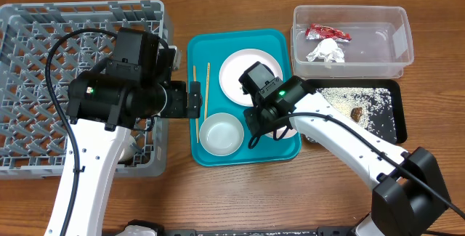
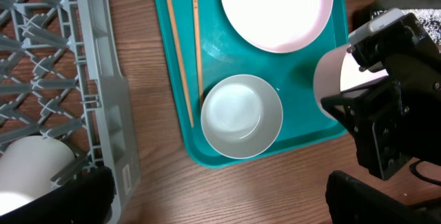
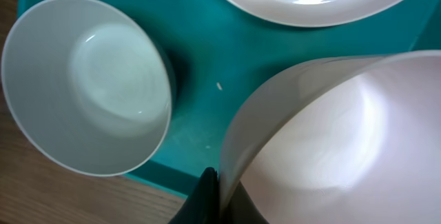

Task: Sort waste into correct bins and load items into the dishwasher
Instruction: 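Set the empty pink bowl back on the teal tray with the right gripper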

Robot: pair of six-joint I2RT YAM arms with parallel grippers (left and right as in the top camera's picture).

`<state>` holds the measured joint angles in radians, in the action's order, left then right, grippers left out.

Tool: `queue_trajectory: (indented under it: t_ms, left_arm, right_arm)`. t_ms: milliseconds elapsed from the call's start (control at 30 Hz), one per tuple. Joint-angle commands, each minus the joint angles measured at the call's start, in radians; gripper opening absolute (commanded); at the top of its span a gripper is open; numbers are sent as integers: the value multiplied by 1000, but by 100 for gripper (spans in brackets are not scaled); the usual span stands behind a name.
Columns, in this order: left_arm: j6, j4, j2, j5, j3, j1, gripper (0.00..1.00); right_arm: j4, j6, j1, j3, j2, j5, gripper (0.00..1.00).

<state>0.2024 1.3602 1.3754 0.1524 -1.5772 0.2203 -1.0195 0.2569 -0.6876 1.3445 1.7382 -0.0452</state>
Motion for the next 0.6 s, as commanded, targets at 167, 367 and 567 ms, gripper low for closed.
queue_trajectory:
  t_ms: [167,367,567]
  left_arm:
    - [-23,-7,-16,-6,-13,-5,100]
    - [-23,-7,-16,-6,-13,-5,100]
    - [-21,-7,-16,-2,-13,-5,100]
  right_arm:
    - [12,7,2,-3,-8,-16,67]
    - [-17,7,2,49,-17,-16,63]
    - [-72,33,17,185,-76,-24,61]
